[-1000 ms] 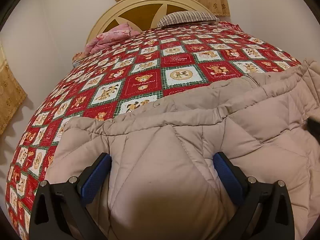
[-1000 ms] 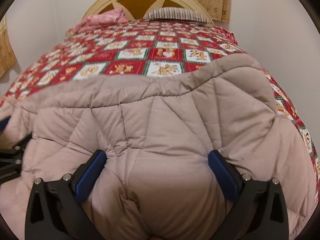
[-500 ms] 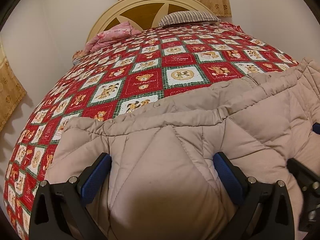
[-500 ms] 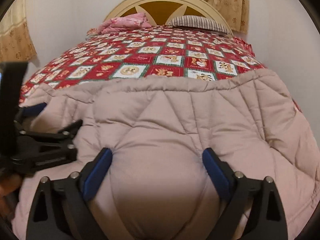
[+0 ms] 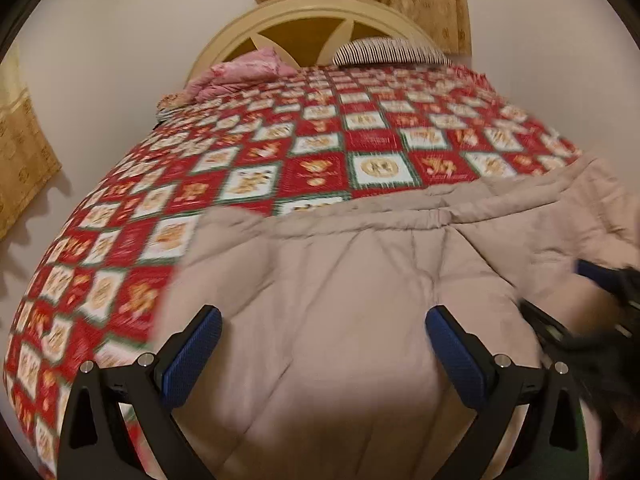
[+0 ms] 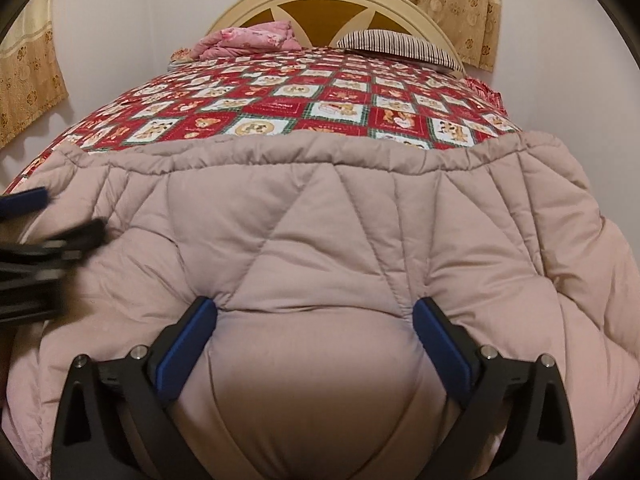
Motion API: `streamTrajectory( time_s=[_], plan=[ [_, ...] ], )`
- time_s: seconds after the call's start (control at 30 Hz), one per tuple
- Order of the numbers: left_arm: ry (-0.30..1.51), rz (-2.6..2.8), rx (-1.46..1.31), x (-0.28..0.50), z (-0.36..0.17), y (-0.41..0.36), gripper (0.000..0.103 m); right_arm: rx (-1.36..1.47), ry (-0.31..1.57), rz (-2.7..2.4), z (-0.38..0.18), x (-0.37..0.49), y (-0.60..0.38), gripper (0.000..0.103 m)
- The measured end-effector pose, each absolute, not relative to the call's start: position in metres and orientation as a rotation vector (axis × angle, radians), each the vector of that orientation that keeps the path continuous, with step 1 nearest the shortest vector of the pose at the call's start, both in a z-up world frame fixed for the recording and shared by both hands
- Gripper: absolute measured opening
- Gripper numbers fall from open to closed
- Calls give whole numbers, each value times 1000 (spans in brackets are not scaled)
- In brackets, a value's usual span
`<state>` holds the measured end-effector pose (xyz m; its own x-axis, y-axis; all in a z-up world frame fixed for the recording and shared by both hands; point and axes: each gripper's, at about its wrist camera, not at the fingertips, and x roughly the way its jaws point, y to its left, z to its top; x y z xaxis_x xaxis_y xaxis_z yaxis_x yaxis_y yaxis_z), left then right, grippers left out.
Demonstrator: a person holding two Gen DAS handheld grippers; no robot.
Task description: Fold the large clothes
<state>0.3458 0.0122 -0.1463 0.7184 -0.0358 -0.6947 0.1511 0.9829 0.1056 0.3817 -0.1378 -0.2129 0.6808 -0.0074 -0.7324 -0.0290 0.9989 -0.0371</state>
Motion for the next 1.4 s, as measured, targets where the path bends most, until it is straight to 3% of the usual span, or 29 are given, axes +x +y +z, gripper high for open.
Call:
streamTrajectory(
  time_s=[0.17,0.43,0.77,0.83,0.87,0.97,1.07,1.17,1.33,1.4],
  plan=[
    [757,-86,43,262,-124,82,102,-45,823,14,-213,383,-137,102],
    [852,-120,-338,174,-164,150,102,-54,817,5,-213,381,-137,102],
    [844,-221,-555,194,-200,128,102,-52,797,-7,-211,374,-139,102],
    [822,-211,-595,201,-201,133,91,-47,794,-4,-211,375,-140,102],
    [810,-211,-611,202,-201,135,64,-45,794,-3,-211,375,-140,102],
    [746,-212,-566,196,-185,132,53,-42,790,-1,-211,375,-141,102],
    [681,-224,-524,193,-170,123,52,-38,786,1,-211,374,-141,102],
    [725,-171,-519,206,-177,122,70,-37,784,1,-211,374,-141,102],
    [725,-186,-574,221,-201,130,72,-34,778,0,-210,373,-139,102],
    [674,-233,-596,221,-197,133,43,-34,778,0,-210,373,-139,102]
  ],
)
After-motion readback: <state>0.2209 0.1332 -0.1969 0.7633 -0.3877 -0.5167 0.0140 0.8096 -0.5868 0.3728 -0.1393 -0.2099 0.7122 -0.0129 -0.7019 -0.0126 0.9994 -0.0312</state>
